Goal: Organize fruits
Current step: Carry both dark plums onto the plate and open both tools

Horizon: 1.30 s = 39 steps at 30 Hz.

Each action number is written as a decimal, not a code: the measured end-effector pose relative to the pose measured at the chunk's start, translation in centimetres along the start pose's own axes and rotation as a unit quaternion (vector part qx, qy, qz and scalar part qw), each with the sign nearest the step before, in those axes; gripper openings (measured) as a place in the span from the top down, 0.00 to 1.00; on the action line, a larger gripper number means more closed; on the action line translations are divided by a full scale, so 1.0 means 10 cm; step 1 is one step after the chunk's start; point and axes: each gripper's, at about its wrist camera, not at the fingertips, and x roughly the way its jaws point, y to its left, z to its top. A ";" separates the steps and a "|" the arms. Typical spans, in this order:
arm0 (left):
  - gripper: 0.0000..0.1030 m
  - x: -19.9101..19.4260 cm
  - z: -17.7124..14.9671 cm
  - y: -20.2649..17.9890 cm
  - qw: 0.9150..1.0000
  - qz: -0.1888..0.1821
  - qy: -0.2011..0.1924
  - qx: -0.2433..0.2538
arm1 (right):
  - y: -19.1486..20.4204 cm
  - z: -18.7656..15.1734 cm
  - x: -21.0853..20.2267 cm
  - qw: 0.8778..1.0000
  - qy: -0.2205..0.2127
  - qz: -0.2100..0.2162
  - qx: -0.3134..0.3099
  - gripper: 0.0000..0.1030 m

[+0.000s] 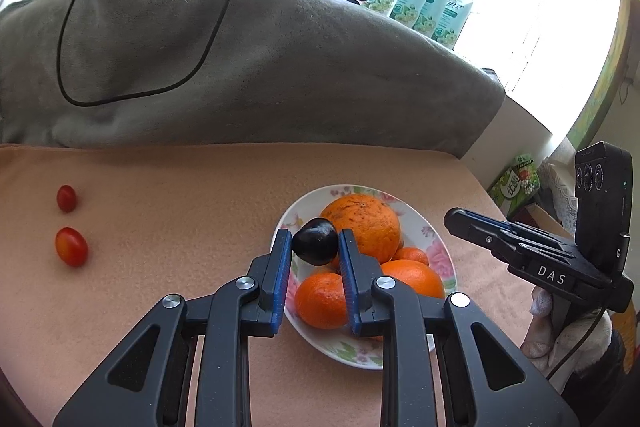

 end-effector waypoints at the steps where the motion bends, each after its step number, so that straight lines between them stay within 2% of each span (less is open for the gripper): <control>1: 0.79 0.01 0.00 -0.01 1.000 0.000 0.000 0.001 | 0.00 0.00 0.01 1.000 0.001 0.000 0.001 0.76; 15: 0.78 0.07 0.00 -0.02 1.000 -0.004 0.006 0.004 | -0.02 -0.01 0.03 1.000 0.002 0.021 0.008 0.73; 17: 0.76 0.07 0.01 -0.03 1.000 -0.004 0.005 0.004 | -0.03 0.00 0.02 1.000 0.000 0.022 0.010 0.69; 19: 0.72 0.06 0.01 -0.03 1.000 -0.005 0.004 0.005 | -0.03 0.00 0.02 1.000 -0.001 0.021 0.010 0.68; 23: 0.72 0.04 0.01 -0.04 1.000 -0.005 0.001 0.008 | -0.03 0.00 0.02 1.000 -0.001 0.018 0.011 0.68; 24: 0.68 0.03 0.01 -0.05 1.000 -0.004 0.001 0.008 | -0.03 0.00 0.01 1.000 -0.002 0.016 0.011 0.67; 25: 0.60 0.03 0.01 -0.05 1.000 -0.004 0.000 0.008 | -0.03 0.00 0.01 1.000 -0.003 0.014 0.012 0.59; 26: 0.57 0.02 0.01 -0.05 1.000 -0.004 -0.001 0.008 | -0.03 0.00 -0.01 1.000 -0.007 0.012 0.013 0.45; 28: 0.55 0.01 0.01 -0.06 1.000 -0.003 -0.002 0.009 | -0.03 0.00 -0.04 1.000 -0.016 0.007 0.013 0.35; 29: 0.53 0.01 0.01 -0.06 1.000 -0.003 -0.002 0.009 | -0.03 0.01 -0.05 1.000 -0.016 0.006 0.013 0.34; 30: 0.47 0.00 0.01 -0.06 1.000 -0.002 -0.002 0.009 | -0.03 0.01 -0.05 1.000 -0.016 0.005 0.013 0.33; 32: 0.43 -0.01 0.01 -0.06 1.000 -0.001 -0.004 0.008 | -0.04 0.02 -0.07 1.000 -0.019 0.003 0.015 0.25; 34: 0.35 -0.01 0.01 -0.07 1.000 0.002 -0.004 0.006 | -0.04 0.03 -0.09 1.000 -0.023 0.001 0.015 0.24; 39: 0.31 -0.05 0.01 -0.05 1.000 0.008 -0.008 0.003 | -0.03 0.04 -0.11 1.000 -0.024 0.003 0.014 0.24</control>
